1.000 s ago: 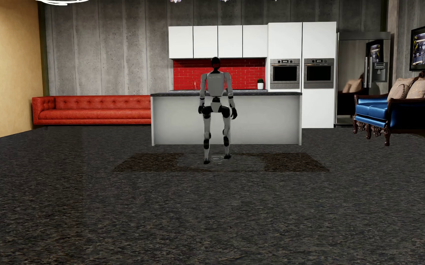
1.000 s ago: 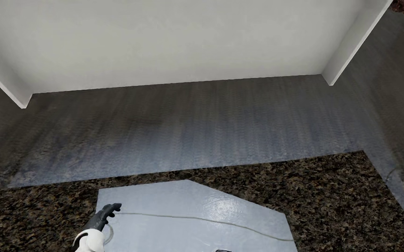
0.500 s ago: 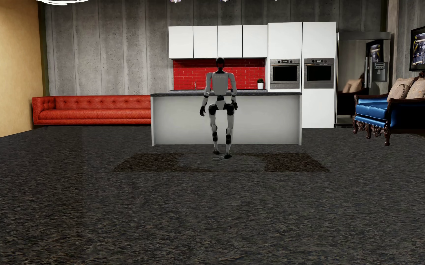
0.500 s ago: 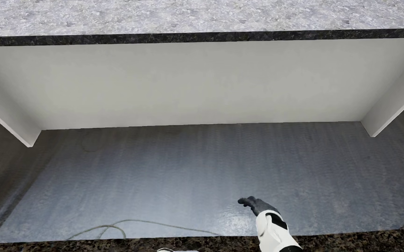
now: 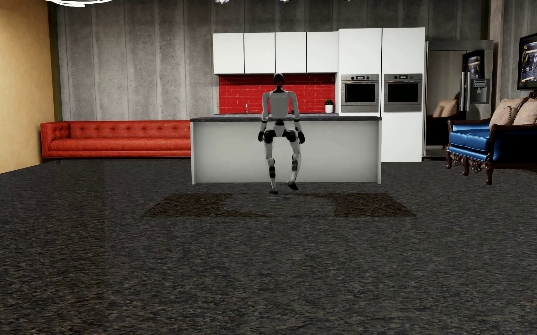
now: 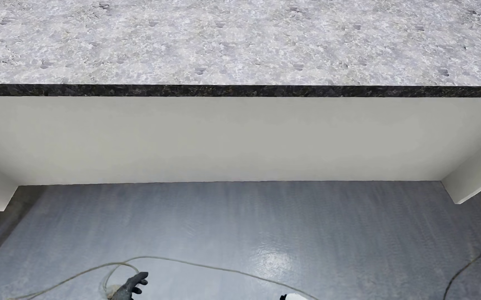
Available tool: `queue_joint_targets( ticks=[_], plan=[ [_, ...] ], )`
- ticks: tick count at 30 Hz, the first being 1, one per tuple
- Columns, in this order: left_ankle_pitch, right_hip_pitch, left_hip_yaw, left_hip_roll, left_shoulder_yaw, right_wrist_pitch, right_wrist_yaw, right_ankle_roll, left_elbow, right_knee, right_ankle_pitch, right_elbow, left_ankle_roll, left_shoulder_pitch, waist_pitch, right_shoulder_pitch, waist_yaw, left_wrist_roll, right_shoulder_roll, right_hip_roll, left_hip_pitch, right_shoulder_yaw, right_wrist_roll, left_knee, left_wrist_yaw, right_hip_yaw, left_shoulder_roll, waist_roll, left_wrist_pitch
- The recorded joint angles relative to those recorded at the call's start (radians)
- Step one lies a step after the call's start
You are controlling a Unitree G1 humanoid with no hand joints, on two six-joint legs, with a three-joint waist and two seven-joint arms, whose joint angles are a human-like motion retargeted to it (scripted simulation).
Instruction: Move towards the counter
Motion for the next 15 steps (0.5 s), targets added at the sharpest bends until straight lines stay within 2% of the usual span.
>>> queue_joint_targets(
  ticks=[1,2,3,4,5,6,7,8,9,10,11,12,13,14,15],
  plan=[
    [-0.018,-0.016,-0.022,-0.007,-0.026,0.000,0.059,0.018,-0.012,-0.137,-0.003,0.021,-0.012,-0.037,-0.003,0.032,-0.010,0.001,-0.022,0.016,0.011,0.036,-0.019,0.003,-0.010,-0.015,0.007,-0.005,-0.027],
    [-0.032,-0.015,-0.046,-0.016,-0.055,-0.007,0.083,0.019,-0.030,-0.303,0.008,0.017,-0.022,-0.068,-0.008,0.075,-0.016,0.000,-0.041,0.030,0.023,0.041,-0.022,-0.002,-0.021,-0.034,0.014,-0.011,-0.051],
    [-0.048,-0.001,-0.069,-0.026,-0.085,-0.009,0.080,0.031,-0.053,-0.482,0.020,-0.001,-0.036,-0.088,-0.015,0.127,-0.020,-0.001,-0.046,0.044,0.038,0.017,-0.005,-0.009,-0.025,-0.050,0.021,-0.016,-0.078],
    [-0.063,0.026,-0.090,-0.035,-0.107,-0.011,0.046,0.045,-0.077,-0.657,0.055,-0.024,-0.052,-0.097,-0.022,0.182,-0.021,-0.005,-0.038,0.057,0.056,-0.021,0.021,-0.017,-0.027,-0.060,0.024,-0.022,-0.094],
    [-0.076,0.053,-0.114,-0.034,-0.120,-0.018,0.007,-0.027,-0.103,-0.751,0.162,-0.044,-0.068,-0.096,-0.029,0.229,-0.023,-0.014,-0.015,0.070,0.073,-0.061,0.053,-0.025,-0.017,-0.067,0.027,-0.025,-0.110],
    [-0.092,0.080,-0.141,-0.020,-0.127,-0.019,-0.010,-0.065,-0.119,-0.751,0.137,-0.049,-0.088,-0.089,-0.034,0.264,-0.023,-0.027,0.011,0.068,0.079,-0.073,0.067,-0.001,-0.009,-0.095,0.030,-0.024,-0.116],
    [-0.099,0.104,-0.161,0.015,-0.119,-0.018,-0.009,-0.076,-0.127,-0.738,0.111,-0.037,-0.112,-0.076,-0.035,0.268,-0.023,-0.043,0.040,0.076,0.066,-0.065,0.070,0.061,0.004,-0.128,0.033,-0.017,-0.110],
    [-0.079,0.131,-0.178,0.055,-0.100,-0.006,0.024,-0.071,-0.126,-0.717,0.078,-0.008,-0.129,-0.043,-0.033,0.245,-0.023,-0.060,0.051,0.094,0.050,-0.019,0.039,0.152,0.026,-0.145,0.027,-0.003,-0.095],
    [-0.016,0.156,-0.203,0.097,-0.080,-0.004,0.081,-0.069,-0.108,-0.696,0.047,0.012,-0.154,-0.007,-0.030,0.209,-0.022,-0.073,0.052,0.113,0.018,0.036,0.000,0.263,0.036,-0.156,0.018,0.011,-0.070],
    [0.086,0.180,-0.255,0.132,-0.075,-0.013,0.130,-0.072,-0.077,-0.682,0.019,0.013,-0.178,0.021,-0.027,0.164,-0.016,-0.069,0.048,0.136,-0.039,0.084,-0.038,0.397,0.018,-0.168,0.022,0.023,-0.043],
    [0.188,0.205,-0.317,0.161,-0.084,-0.026,0.136,-0.076,-0.037,-0.678,-0.007,-0.006,-0.205,0.041,-0.025,0.117,-0.010,-0.045,0.046,0.163,-0.108,0.105,-0.063,0.538,-0.025,-0.179,0.041,0.035,-0.016],
    [0.244,0.232,-0.370,0.183,-0.092,-0.032,0.101,-0.078,0.007,-0.676,-0.029,-0.035,-0.181,0.061,-0.022,0.073,-0.005,-0.013,0.045,0.190,-0.170,0.096,-0.070,0.665,-0.062,-0.184,0.062,0.050,0.008],
    [0.239,0.251,-0.401,0.205,-0.080,-0.051,0.023,-0.079,0.051,-0.665,-0.049,-0.073,-0.167,0.083,-0.018,0.039,-0.001,0.003,0.041,0.213,-0.219,0.059,-0.062,0.760,-0.062,-0.183,0.071,0.067,0.039],
    [0.199,0.263,-0.415,0.222,-0.041,-0.064,-0.062,-0.076,0.088,-0.653,-0.067,-0.088,-0.168,0.112,-0.015,-0.018,0.002,-0.009,0.045,0.232,-0.255,0.018,-0.043,0.808,-0.034,-0.173,0.065,0.084,0.072],
    [0.164,0.274,-0.418,0.228,0.009,-0.079,-0.124,-0.073,0.119,-0.646,-0.079,-0.096,-0.180,0.143,-0.014,-0.077,0.005,-0.043,0.045,0.246,-0.277,-0.004,-0.033,0.807,-0.006,-0.155,0.048,0.099,0.106]
  ],
)
